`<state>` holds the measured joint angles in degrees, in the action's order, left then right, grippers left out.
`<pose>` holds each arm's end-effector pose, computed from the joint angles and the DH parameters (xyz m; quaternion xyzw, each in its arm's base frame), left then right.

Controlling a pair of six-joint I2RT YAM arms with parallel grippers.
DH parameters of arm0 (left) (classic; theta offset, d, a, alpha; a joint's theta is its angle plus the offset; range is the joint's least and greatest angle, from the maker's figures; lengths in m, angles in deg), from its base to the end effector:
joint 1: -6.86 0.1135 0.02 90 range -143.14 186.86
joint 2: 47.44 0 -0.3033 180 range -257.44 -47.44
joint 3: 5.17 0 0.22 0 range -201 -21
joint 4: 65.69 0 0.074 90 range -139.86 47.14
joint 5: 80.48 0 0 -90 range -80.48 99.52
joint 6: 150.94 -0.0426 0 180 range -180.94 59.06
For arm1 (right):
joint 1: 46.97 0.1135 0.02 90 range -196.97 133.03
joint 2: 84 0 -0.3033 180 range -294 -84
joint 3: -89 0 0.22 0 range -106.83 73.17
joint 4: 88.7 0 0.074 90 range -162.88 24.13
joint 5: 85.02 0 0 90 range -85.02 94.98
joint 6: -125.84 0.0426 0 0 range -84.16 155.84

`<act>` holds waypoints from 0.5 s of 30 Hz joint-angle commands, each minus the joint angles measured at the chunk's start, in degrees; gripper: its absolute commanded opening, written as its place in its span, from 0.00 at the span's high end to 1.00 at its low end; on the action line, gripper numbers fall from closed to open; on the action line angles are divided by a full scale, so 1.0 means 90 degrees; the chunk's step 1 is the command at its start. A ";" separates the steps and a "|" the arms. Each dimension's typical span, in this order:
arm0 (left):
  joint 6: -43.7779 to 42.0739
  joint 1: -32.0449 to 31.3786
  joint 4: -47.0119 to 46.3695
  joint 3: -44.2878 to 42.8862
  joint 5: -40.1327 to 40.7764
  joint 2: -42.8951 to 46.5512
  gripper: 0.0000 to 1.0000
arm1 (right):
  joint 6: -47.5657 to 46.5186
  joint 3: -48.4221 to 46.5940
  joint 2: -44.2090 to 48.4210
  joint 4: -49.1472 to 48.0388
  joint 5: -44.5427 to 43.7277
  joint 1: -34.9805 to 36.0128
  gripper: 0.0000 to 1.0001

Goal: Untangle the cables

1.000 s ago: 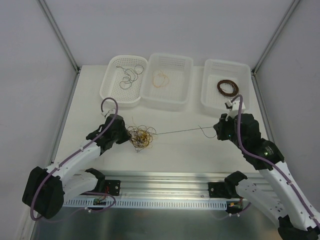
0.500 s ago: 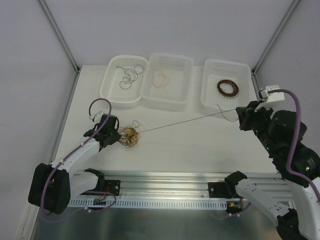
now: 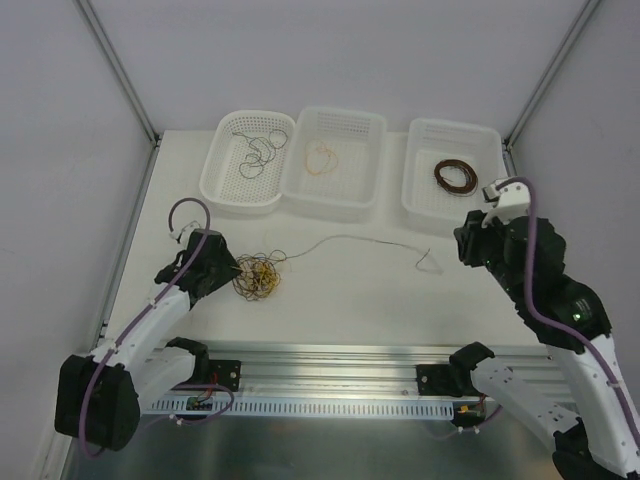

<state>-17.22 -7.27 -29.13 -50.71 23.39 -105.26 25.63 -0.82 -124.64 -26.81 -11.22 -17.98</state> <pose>0.1473 -0.0266 0.2366 -0.2784 0.8877 -0.0698 0.3601 0.0458 0.0118 0.4522 -0.1765 0.7580 -0.0077 0.6279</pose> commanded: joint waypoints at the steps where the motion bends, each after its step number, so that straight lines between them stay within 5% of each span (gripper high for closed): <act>1: -0.0385 0.0047 0.0148 -0.0019 -0.0894 0.0691 0.42 | 0.0372 0.1117 -0.0132 -0.0156 0.0004 -0.0048 0.69; 6: -0.0620 0.0037 0.0206 -0.0058 -0.2513 0.1345 0.10 | 0.0715 0.1991 -0.0405 -0.0508 0.0771 -0.0048 0.41; 10: -0.0542 0.0037 0.0284 0.0030 -0.3218 0.1629 0.11 | 0.0930 0.2362 -0.0582 -0.1404 0.1742 0.0166 0.23; 15: -0.0542 -0.0061 0.0255 0.0040 -0.3162 0.1455 0.15 | 0.1106 0.2733 -0.1049 -0.2304 0.2045 0.1055 0.17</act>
<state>-21.13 -7.40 -27.05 -50.60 -1.71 -90.99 33.32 22.87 -131.79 -37.96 2.83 -11.90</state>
